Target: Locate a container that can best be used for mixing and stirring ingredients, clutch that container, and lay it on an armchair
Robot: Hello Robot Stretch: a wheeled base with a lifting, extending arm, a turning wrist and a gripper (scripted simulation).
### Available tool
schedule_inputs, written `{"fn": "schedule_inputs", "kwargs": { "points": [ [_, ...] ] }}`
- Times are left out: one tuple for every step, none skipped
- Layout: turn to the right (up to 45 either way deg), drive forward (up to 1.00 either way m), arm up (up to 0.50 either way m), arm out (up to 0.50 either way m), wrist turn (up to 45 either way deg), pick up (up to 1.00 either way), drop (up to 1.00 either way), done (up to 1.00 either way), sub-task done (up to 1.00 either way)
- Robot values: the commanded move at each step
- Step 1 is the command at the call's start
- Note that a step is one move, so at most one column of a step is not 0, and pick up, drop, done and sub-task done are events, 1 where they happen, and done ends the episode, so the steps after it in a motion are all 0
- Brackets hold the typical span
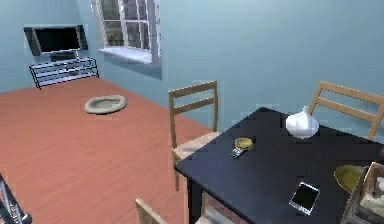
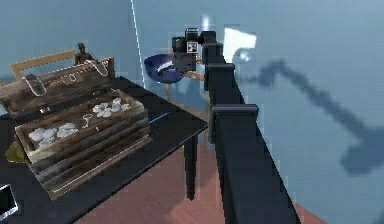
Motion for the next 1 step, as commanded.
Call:
{"fn": "schedule_inputs", "kwargs": {
  "points": [
    [0.0,0.00,0.00,0.00,-45.0,0.00,0.00,0.00,0.00]
  ]
}}
